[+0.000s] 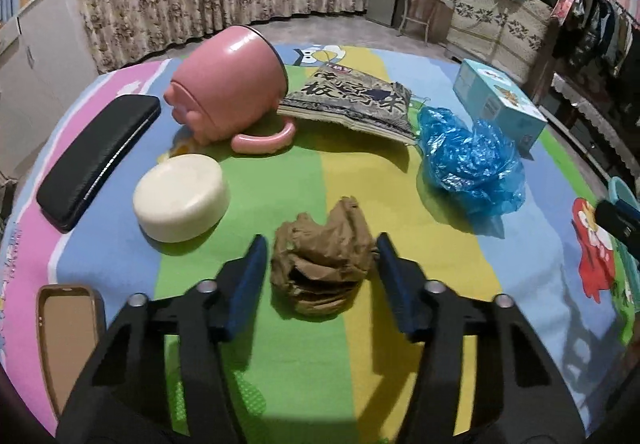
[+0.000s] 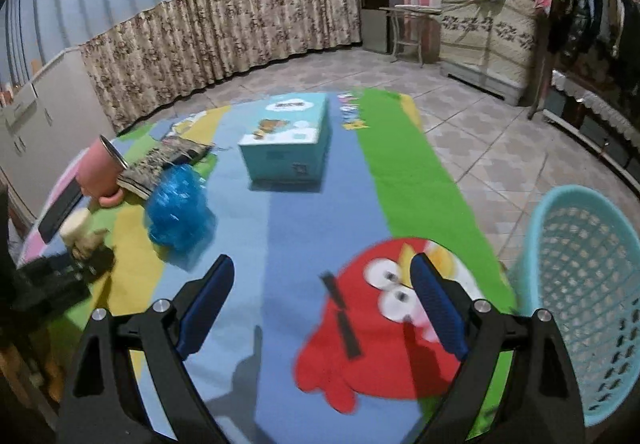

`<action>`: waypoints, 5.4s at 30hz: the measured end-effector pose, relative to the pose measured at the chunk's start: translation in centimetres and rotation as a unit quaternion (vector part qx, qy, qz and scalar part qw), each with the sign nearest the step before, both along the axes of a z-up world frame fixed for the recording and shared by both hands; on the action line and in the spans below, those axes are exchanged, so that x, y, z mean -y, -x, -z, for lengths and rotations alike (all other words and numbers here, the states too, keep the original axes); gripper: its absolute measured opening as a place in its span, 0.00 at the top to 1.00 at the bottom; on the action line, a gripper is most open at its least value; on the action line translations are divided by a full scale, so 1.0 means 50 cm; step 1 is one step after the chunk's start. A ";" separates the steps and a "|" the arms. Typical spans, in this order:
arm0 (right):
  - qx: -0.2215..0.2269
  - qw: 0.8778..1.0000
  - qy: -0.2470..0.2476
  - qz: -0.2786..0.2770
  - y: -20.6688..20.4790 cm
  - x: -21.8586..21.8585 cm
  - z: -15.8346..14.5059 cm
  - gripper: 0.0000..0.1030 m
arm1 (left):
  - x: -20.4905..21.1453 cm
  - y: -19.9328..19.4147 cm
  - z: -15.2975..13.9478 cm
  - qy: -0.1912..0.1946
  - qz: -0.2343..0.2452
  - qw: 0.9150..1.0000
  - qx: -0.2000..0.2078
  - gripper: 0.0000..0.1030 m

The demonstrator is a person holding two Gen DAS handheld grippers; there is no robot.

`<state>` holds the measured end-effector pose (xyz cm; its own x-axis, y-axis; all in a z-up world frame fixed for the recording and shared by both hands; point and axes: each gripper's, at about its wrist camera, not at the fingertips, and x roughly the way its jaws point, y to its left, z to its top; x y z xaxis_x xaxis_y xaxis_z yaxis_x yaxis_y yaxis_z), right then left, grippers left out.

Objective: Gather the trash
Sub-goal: 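Grasp the crumpled brown paper with the left tool while the right tool grasps the blue bag, then carry the brown paper and blue bag over the teal basket, then open the left tool to drop the paper while the right tool releases the bag, then move both open tools back over the mat toward the white soap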

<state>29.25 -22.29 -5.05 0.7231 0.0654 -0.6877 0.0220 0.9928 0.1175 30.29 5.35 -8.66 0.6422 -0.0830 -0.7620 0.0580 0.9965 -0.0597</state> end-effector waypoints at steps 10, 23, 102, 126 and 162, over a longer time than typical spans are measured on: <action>0.013 0.998 0.026 -0.059 -0.060 -0.137 -0.017 0.15 | -0.044 0.023 -0.043 -0.028 -0.075 0.994 0.079 0.55; -0.033 0.993 0.039 -0.106 -0.132 -0.227 0.050 0.37 | -0.138 0.021 -0.054 -0.013 -0.177 0.980 0.093 0.55; 0.047 0.972 0.014 0.229 0.278 0.583 -0.057 0.69 | 0.827 0.178 -0.111 -0.022 0.265 0.955 0.135 0.54; 0.031 0.979 0.005 0.204 0.221 0.549 -0.028 0.69 | 0.726 0.121 -0.149 -0.022 0.183 0.971 0.151 0.11; 0.038 0.980 0.003 0.197 0.162 0.454 -0.025 0.09 | 0.483 0.147 -0.144 -0.039 0.092 0.982 0.159 0.05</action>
<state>21.17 -45.00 -3.79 0.7400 -0.2327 -0.6310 0.3952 0.9097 0.1280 22.95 -18.82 -1.46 0.8289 -0.1688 -0.5333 0.2408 0.9682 0.0679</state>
